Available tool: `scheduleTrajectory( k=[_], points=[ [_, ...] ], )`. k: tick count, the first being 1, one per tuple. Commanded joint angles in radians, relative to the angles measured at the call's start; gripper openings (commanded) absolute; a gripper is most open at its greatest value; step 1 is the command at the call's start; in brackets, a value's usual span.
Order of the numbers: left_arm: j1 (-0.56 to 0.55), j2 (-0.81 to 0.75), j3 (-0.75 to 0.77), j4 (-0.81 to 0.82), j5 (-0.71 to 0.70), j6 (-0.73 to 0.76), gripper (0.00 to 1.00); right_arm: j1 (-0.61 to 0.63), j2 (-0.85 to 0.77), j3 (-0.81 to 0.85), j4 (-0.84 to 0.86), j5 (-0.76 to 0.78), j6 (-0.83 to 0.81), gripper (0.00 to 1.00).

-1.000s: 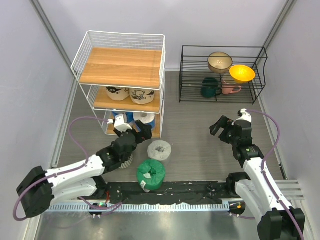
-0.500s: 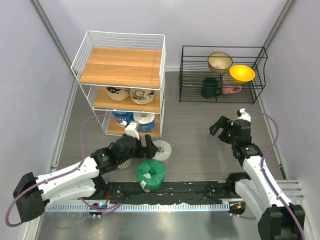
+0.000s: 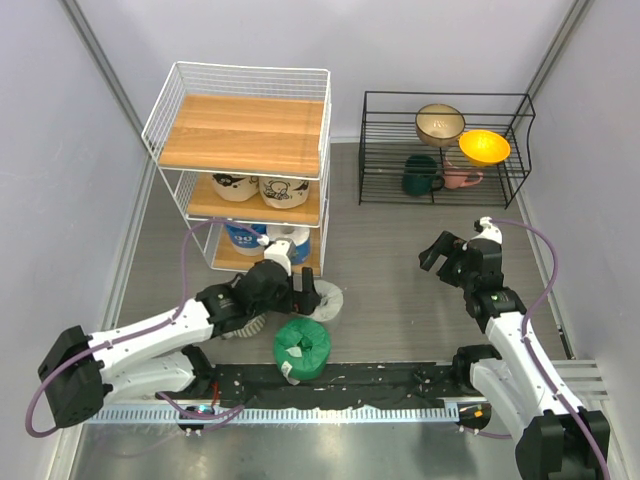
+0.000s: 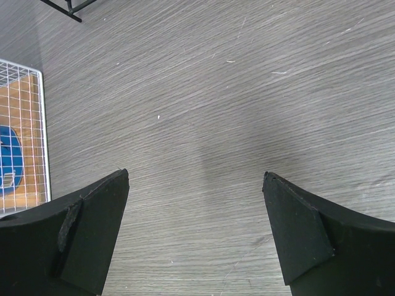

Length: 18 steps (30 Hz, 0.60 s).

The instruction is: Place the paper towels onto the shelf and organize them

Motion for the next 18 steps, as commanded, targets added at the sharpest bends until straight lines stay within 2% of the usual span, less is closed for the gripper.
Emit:
scheduleTrajectory(
  k=[1,5,7,10,18],
  points=[
    [-0.004,0.052,0.087,-0.053,-0.016,0.043,0.98,0.003,-0.013,-0.002,0.033,0.005,-0.003,0.95],
    [-0.018,0.119,0.130,-0.090,-0.037,0.070,0.89,0.005,-0.008,-0.002,0.031,0.005,-0.004,0.96],
    [-0.032,0.150,0.145,-0.107,-0.056,0.077,0.78,0.003,-0.011,-0.002,0.033,0.007,-0.004,0.95],
    [-0.048,0.170,0.170,-0.118,-0.066,0.086,0.68,0.005,-0.011,-0.004,0.033,0.005,-0.004,0.95],
    [-0.059,0.150,0.168,-0.119,-0.042,0.091,0.44,0.005,-0.005,-0.007,0.034,0.037,-0.001,0.95]
  ],
)
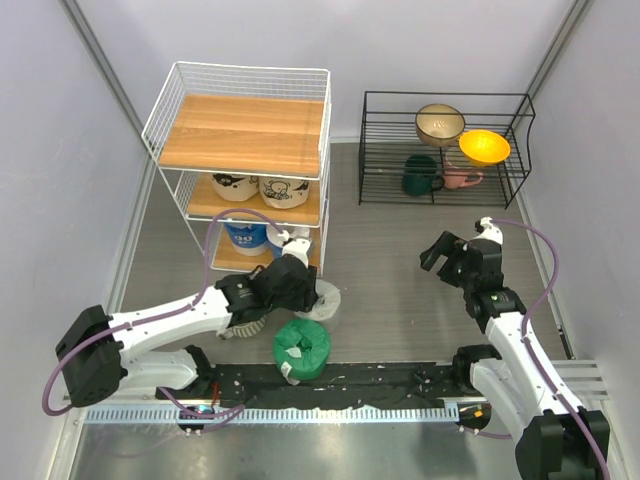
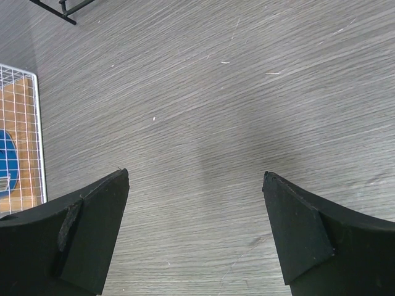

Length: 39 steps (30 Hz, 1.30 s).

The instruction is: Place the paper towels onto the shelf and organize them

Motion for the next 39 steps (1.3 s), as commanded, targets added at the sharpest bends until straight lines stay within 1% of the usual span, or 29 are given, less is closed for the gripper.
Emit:
scheduleTrajectory(
  k=[1,6,13,17,20,21,23,24,26,27,28,30,31,33,34,36,39],
  points=[
    [-0.005,-0.028,0.023,-0.028,0.008,0.019,0.40,0.005,-0.002,-0.004,0.034,0.022,0.000,0.95],
    [-0.005,-0.114,0.024,0.024,0.084,0.033,0.39,0.003,-0.004,-0.008,0.036,0.022,0.003,0.95],
    [-0.005,-0.223,0.090,0.029,0.152,0.061,0.40,0.005,-0.004,-0.008,0.039,0.021,0.005,0.95],
    [-0.005,-0.269,0.156,0.030,0.230,0.079,0.40,0.003,-0.001,-0.008,0.042,0.021,0.005,0.96],
    [-0.005,-0.312,0.199,0.039,0.230,0.072,0.40,0.003,0.004,-0.009,0.043,0.017,0.006,0.95],
    [-0.005,-0.322,0.245,0.039,0.226,0.069,0.40,0.005,0.004,-0.009,0.046,0.017,0.008,0.96],
    [-0.005,-0.333,0.309,0.014,0.169,0.067,0.40,0.005,0.005,-0.012,0.051,0.014,0.011,0.96],
    [-0.005,-0.332,0.381,0.000,0.149,0.079,0.40,0.005,0.008,-0.012,0.053,0.011,0.011,0.95],
    [-0.007,-0.307,0.472,-0.051,0.103,0.093,0.41,0.003,0.010,-0.012,0.053,0.010,0.012,0.95],
    [-0.006,-0.297,0.516,-0.071,0.047,0.101,0.41,0.003,0.008,-0.012,0.057,0.010,0.014,0.96],
    [-0.005,-0.280,0.614,-0.091,0.023,0.123,0.41,0.005,0.011,-0.011,0.057,0.007,0.014,0.95],
    [-0.005,-0.246,0.700,-0.115,-0.026,0.148,0.41,0.005,0.008,-0.009,0.057,0.007,0.011,0.96],
    [-0.005,-0.240,0.768,-0.119,-0.037,0.173,0.41,0.003,0.008,-0.009,0.057,0.007,0.011,0.96],
    [-0.005,-0.223,0.834,-0.119,-0.052,0.196,0.41,0.003,0.002,-0.011,0.056,0.011,0.009,0.95],
    [-0.005,-0.220,0.886,-0.122,-0.085,0.212,0.41,0.003,0.002,-0.012,0.056,0.010,0.011,0.96],
    [-0.005,-0.217,0.925,-0.112,-0.115,0.237,0.41,0.003,0.001,-0.014,0.057,0.013,0.008,0.95],
    [-0.005,-0.208,1.007,-0.131,-0.211,0.295,0.41,0.005,0.010,-0.015,0.059,0.011,0.009,0.96]
  ],
)
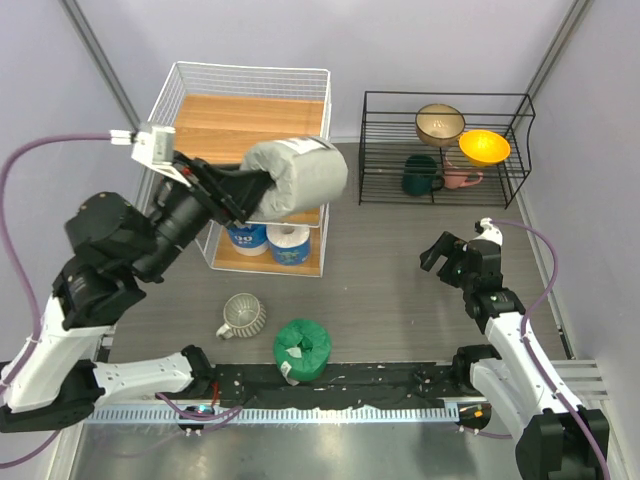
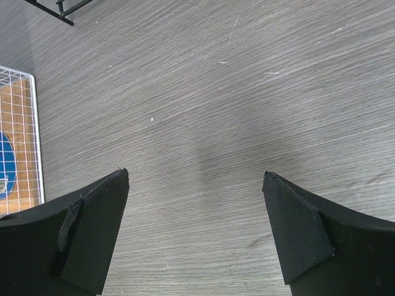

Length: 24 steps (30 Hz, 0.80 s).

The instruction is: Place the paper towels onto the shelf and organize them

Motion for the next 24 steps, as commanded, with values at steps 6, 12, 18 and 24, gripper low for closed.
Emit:
scheduleTrajectory(
  k=[6,12,18,24],
  points=[
    [-0.004,0.082,0.304,-0.075,-0.336,0.200,0.40,0.003,0.019,-0.008,0.058,0.000,0.008,0.95],
    [-0.004,0.358,0.788,-0.354,-0.425,0.283,0.44,0.003,0.022,-0.015,0.067,0.001,0.014,0.95],
    [0.007,0.444,0.843,-0.382,-0.433,0.302,0.43,0.003,0.013,-0.016,0.065,0.001,0.011,0.95],
    [0.175,0.472,0.771,-0.407,-0.304,0.208,0.39,0.003,0.002,-0.013,0.058,0.003,0.005,0.96]
  ],
)
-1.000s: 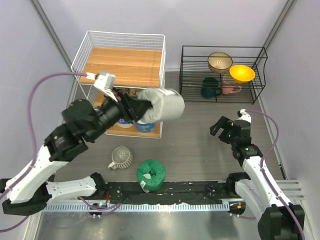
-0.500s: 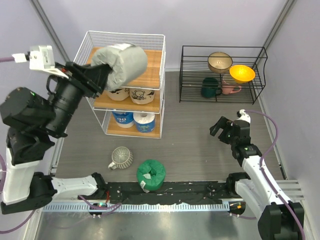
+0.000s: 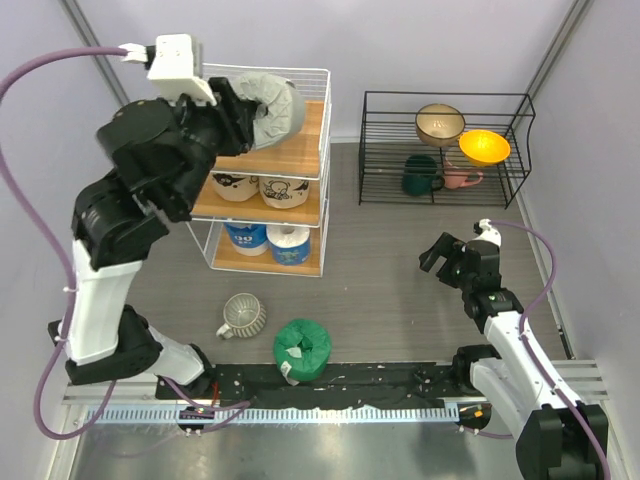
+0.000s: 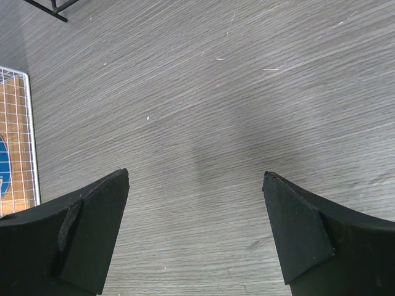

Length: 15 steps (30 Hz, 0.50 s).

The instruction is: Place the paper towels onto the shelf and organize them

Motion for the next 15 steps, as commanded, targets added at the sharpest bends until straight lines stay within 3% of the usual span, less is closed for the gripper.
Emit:
scheduleTrajectory(
  k=[1,10,15],
  points=[
    [0.125,-0.004,-0.061,0.021,0.115,-0.062,0.38,0.003,-0.018,0.002,0.031,0.003,0.000,0.95],
    [0.271,0.003,-0.129,0.094,0.254,-0.111,0.36,0.003,-0.007,0.003,0.031,0.009,-0.002,0.95],
    [0.283,0.028,-0.134,0.111,0.328,-0.133,0.36,0.003,0.001,0.002,0.031,0.012,-0.003,0.96]
  ],
)
